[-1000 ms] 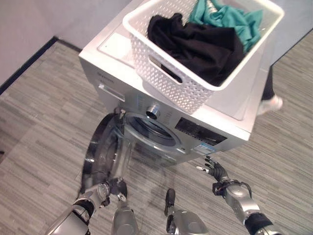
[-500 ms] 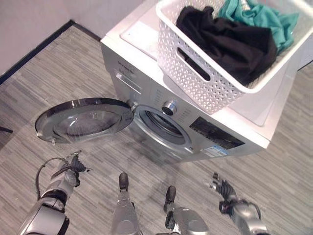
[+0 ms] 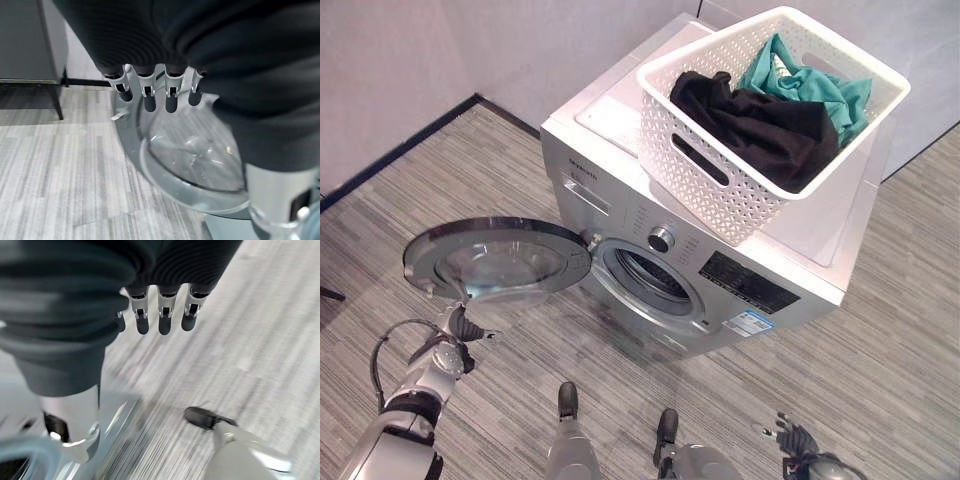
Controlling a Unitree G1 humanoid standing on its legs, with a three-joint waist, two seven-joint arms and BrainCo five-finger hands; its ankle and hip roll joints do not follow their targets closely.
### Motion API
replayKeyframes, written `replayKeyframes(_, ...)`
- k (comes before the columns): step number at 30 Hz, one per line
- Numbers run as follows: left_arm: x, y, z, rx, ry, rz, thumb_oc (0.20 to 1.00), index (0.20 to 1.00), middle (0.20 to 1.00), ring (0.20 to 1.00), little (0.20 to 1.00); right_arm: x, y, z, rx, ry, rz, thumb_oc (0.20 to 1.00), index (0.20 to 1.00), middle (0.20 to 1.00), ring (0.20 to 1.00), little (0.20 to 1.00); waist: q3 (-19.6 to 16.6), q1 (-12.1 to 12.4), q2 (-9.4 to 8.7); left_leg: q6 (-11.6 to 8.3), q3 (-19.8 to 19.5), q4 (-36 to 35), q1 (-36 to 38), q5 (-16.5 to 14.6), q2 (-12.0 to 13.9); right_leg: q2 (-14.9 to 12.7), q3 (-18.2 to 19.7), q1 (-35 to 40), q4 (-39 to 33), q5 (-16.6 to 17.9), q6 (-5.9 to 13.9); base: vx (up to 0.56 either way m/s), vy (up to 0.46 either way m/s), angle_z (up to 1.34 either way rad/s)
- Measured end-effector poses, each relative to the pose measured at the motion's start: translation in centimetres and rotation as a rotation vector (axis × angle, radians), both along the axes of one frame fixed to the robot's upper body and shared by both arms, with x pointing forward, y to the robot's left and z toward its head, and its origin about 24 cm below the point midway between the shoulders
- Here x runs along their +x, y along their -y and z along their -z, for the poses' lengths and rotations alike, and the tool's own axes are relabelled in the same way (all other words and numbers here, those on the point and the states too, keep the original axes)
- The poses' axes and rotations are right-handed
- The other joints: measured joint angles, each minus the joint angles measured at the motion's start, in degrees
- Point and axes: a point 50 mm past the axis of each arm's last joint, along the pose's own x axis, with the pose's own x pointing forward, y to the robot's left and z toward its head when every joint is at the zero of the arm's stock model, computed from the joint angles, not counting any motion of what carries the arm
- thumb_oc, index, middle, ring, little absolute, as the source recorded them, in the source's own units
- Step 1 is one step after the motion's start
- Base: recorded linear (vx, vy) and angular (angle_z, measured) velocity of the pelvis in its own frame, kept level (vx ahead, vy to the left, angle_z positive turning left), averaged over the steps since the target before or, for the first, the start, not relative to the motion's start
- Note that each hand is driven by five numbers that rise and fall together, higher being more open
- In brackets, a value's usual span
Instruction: Grab the laundry basket,head to the washer,open it,put in the laundry and shut it.
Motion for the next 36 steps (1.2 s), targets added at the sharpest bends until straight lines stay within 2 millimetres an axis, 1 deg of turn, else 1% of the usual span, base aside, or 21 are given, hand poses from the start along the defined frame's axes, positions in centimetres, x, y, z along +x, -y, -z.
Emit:
replayKeyframes(4, -3.1, 0.0, 2.4, -0.097, -0.031, -0.085, 1.0, 1.0, 1.0, 1.0, 1.0, -0.1, 2.6, -0.9, -0.056, 0.036, 0.181, 1.0, 1.0, 1.0, 1.0, 1.0, -0.3, -0.3, -0.27, 0.83, 1.8, 0.0, 2.3, -0.7, -0.5, -0.7, 2.1, 1.0, 0.0, -0.1, 0.29, 0.06, 0.122, -0.23)
replayKeyframes(7, -4.8, -0.5, 3.3, -0.12, -0.059, -0.133, 1.0, 1.0, 1.0, 1.0, 1.0, 3.6, 5.0, -4.4, -0.148, 0.237, 0.197, 1.0, 1.0, 1.0, 1.0, 1.0, -0.4, -1.3, -0.41, 1.14, 3.6, 0.0, 3.4, -1.0, -0.9, -1.5, 3.3, 1.1, 0.0, 0.2, 0.61, 0.08, 0.2, -0.3)
replayKeyframes(8, -5.8, -0.9, 3.9, -0.133, -0.072, -0.171, 1.0, 1.0, 1.0, 1.0, 1.0, 5.6, 6.2, -6.9, -0.21, 0.362, 0.198, 1.0, 1.0, 1.0, 1.0, 1.0, -0.4, -1.7, -0.4, 1.49, 5.0, 0.0, 4.5, -1.3, -1.2, -2.1, 4.8, 1.2, 0.0, 0.4, 0.94, 0.05, 0.176, -0.52)
replayKeyframes(10, -6.9, -0.6, 4.9, -0.162, -0.095, -0.205, 1.0, 1.0, 1.0, 1.0, 1.0, 8.1, 7.6, -11.4, -0.343, 0.553, 0.191, 1.0, 1.0, 1.0, 1.0, 1.0, -1.1, -1.7, 0.16, 2.23, 7.4, 0.0, 5.8, -2.0, -2.0, -3.0, 7.2, 1.3, -0.1, 0.9, 1.63, 0.04, 0.164, -0.5)
replayKeyframes(13, -6.7, -0.4, 4.8, -0.183, -0.072, -0.218, 1.0, 1.0, 1.0, 1.0, 1.0, 10.4, 8.5, -15.6, -0.479, 0.678, 0.14, 1.0, 1.0, 1.0, 1.0, 1.0, -2.3, -1.9, -0.4, 2.48, 8.0, 0.0, 6.2, -2.2, -3.0, -4.1, 7.8, 1.1, 0.0, 0.9, 1.92, 0.05, 0.233, -0.17)
replayKeyframes(14, -7.3, -0.5, 5.2, -0.22, -0.064, -0.266, 1.0, 1.0, 1.0, 1.0, 1.0, 11.8, 8.3, -18.4, -0.55, 0.775, 0.093, 1.0, 1.0, 1.0, 1.0, 1.0, -2.3, -1.8, -0.4, 2.81, 9.3, 0.3, 6.6, -2.4, -3.6, -4.7, 8.9, 0.8, -0.1, 1.0, 2.16, 0.06, 0.23, -0.45)
replayKeyframes(16, -8.6, -0.1, 6.6, -0.277, -0.095, -0.344, 1.0, 1.0, 1.0, 1.0, 1.0, 14.6, 7.5, -26.0, -0.73, 1.023, -0.037, 1.0, 1.0, 1.0, 1.0, 1.0, -2.6, -2.0, 0.13, 4.14, 11.3, 0.3, 7.7, -3.3, -5.2, -6.5, 10.8, 0.8, 0.0, 1.6, 3.31, 0.05, 0.181, -0.43)
replayKeyframes(20, -9.5, 0.0, 7.4, -0.279, -0.142, -0.357, 1.0, 1.0, 1.0, 1.0, 1.0, 17.0, 5.8, -34.2, -0.968, 1.253, -0.168, 1.0, 1.0, 1.0, 1.0, 1.0, -5.0, -0.9, -1.94, 5.54, 12.3, 0.3, 8.5, -4.3, -7.6, -9.1, 11.7, 1.1, 0.1, 1.6, 5.12, 0.04, 0.147, -0.08)
replayKeyframes(23, -9.8, 0.0, 7.6, -0.267, -0.17, -0.35, 1.0, 1.0, 1.0, 1.0, 1.0, 17.3, 5.0, -35.9, -1.021, 1.322, -0.186, 1.0, 1.0, 1.0, 1.0, 1.0, -6.3, 1.2, -3.72, 6.54, 11.2, 0.2, 8.3, -5.0, -9.1, -10.4, 11.0, 1.4, 1.3, 1.3, 5.8, 0.08, 0.169, 0.22)
replayKeyframes(24, -9.7, 0.3, 7.9, -0.264, -0.194, -0.34, 1.0, 1.0, 1.0, 1.0, 1.0, 17.5, 4.7, -36.8, -1.04, 1.344, -0.196, 1.0, 1.0, 1.0, 1.0, 1.0, -6.3, 1.2, -3.54, 7.2, 9.8, 0.3, 8.2, -5.5, -9.8, -11.0, 9.9, 1.6, 3.9, 0.4, 6.24, 0.05, 0.114, 0.61)
replayKeyframes(26, -8.8, 1.4, 8.3, -0.253, -0.232, -0.28, 1.0, 1.0, 1.0, 1.0, 1.0, 17.8, 4.5, -39.0, -1.105, 1.37, -0.228, 1.0, 1.0, 1.0, 1.0, 1.0, -5.5, 0.8, -0.93, 7.81, 4.9, 0.3, 8.4, -5.9, -9.7, -10.6, 9.0, -1.3, 14.3, -0.4, 6.88, 0.03, 0.091, 1.09)
replayKeyframes(27, -7.3, 1.3, 7.4, -0.238, -0.197, -0.237, 1.0, 1.0, 1.0, 1.0, 1.0, 18.4, 4.2, -40.8, -1.165, 1.388, -0.272, 1.0, 1.0, 1.0, 1.0, 1.0, -6.4, 0.3, -1.41, 10.19, 3.8, 8.7, 6.2, -8.8, -11.6, -12.8, 11.3, -6.7, 24.0, 0.3, 7.91, 0.12, 0.123, 1.23)
replayKeyframes(28, -7.0, 1.2, 7.1, -0.234, -0.19, -0.239, 1.0, 1.0, 1.0, 1.0, 1.0, 18.9, 3.7, -42.0, -1.196, 1.401, -0.31, 1.0, 1.0, 1.0, 1.0, 1.0, -6.2, 0.7, -1.68, 12.59, 5.4, 18.7, 4.3, -15.1, -12.1, -13.6, 13.7, -6.9, 27.6, -1.6, 10.03, 0.18, 0.083, 1.01)
replayKeyframes(29, -7.0, 1.1, 7.2, -0.234, -0.195, -0.246, 1.0, 1.0, 1.0, 1.0, 1.0, 19.0, 3.3, -42.9, -1.226, 1.417, -0.335, 1.0, 1.0, 1.0, 1.0, 1.0, -5.9, 1.5, -0.11, 11.58, 5.8, 19.4, 4.7, -18.7, -11.3, -13.0, 15.0, -7.6, 30.3, -3.2, 10.71, 0.16, 0.041, 0.31)
replayKeyframes(30, -7.4, 1.1, 7.4, -0.232, -0.215, -0.255, 1.0, 1.0, 1.0, 1.0, 1.0, 19.3, 2.6, -42.8, -1.232, 1.415, -0.396, 1.0, 1.0, 1.0, 1.0, 1.0, -6.4, 2.1, -0.13, 12.52, 3.4, 17.4, 5.9, -18.1, -12.1, -12.2, 15.2, -7.8, 30.2, -5.6, 9.07, 0.14, -0.014, 0.3)
replayKeyframes(31, -6.9, 1.3, 7.4, -0.219, -0.226, -0.226, 1.0, 1.0, 1.0, 1.0, 1.0, 19.7, 2.5, -43.5, -1.275, 1.375, -0.473, 1.0, 1.0, 1.0, 1.0, 1.0, -6.1, 2.0, 1.36, 12.98, 1.2, 16.3, 6.0, -16.7, -11.4, -9.8, 14.7, -7.7, 27.4, -8.2, 7.07, 0.1, -0.051, 0.58)
replayKeyframes(32, -6.1, 1.4, 7.0, -0.218, -0.21, -0.211, 1.0, 1.0, 1.0, 1.0, 1.0, 19.9, 2.8, -44.1, -1.314, 1.335, -0.512, 1.0, 1.0, 1.0, 1.0, 1.0, -6.0, 1.4, 1.29, 12.67, -0.4, 13.9, 6.2, -15.1, -11.5, -8.2, 14.1, -7.3, 21.8, -7.9, 7.05, 0.15, -0.075, 0.76)
replayKeyframes(33, -5.6, 1.2, 6.5, -0.217, -0.19, -0.206, 1.0, 1.0, 1.0, 1.0, 1.0, 20.1, 3.2, -44.5, -1.301, 1.323, -0.495, 1.0, 1.0, 1.0, 1.0, 1.0, -5.7, 1.7, 0.16, 12.44, -2.0, 10.9, 7.4, -13.0, -12.5, -8.2, 11.9, -7.8, 17.5, -7.1, 6.92, 0.17, -0.077, 0.75)
replayKeyframes(34, -5.4, 1.2, 6.4, -0.216, -0.19, -0.202, 1.0, 1.0, 1.0, 1.0, 1.0, 20.2, 3.5, -44.5, -1.296, 1.31, -0.489, 1.0, 1.0, 1.0, 1.0, 1.0, -5.6, 1.3, -0.08, 12.24, -2.7, 10.0, 7.8, -12.7, -12.6, -8.2, 10.8, -7.8, 15.1, -6.5, 6.25, 0.23, -0.107, 1.11)
replayKeyframes(35, -5.3, 1.5, 6.4, -0.233, -0.192, -0.181, 1.0, 1.0, 1.0, 1.0, 1.0, 20.7, 4.4, -43.9, -1.279, 1.209, -0.523, 1.0, 1.0, 1.0, 1.0, 1.0, -5.8, -0.4, -0.65, 11.65, -6.8, 8.0, 8.9, -11.7, -12.8, -6.4, 9.4, -6.7, 5.7, -2.5, 5.65, 0.18, -0.081, 1.13)
replayKeyframes(36, -5.3, 1.6, 6.4, -0.236, -0.19, -0.18, 1.0, 1.0, 1.0, 1.0, 1.0, 20.8, 4.7, -43.6, -1.27, 1.17, -0.536, 1.0, 1.0, 1.0, 1.0, 1.0, -5.7, -0.8, -1.19, 11.37, -7.8, 6.9, 9.8, -11.5, -12.9, -6.2, 9.9, -6.8, 3.5, -0.9, 6.05, 0.19, -0.122, 1.23)
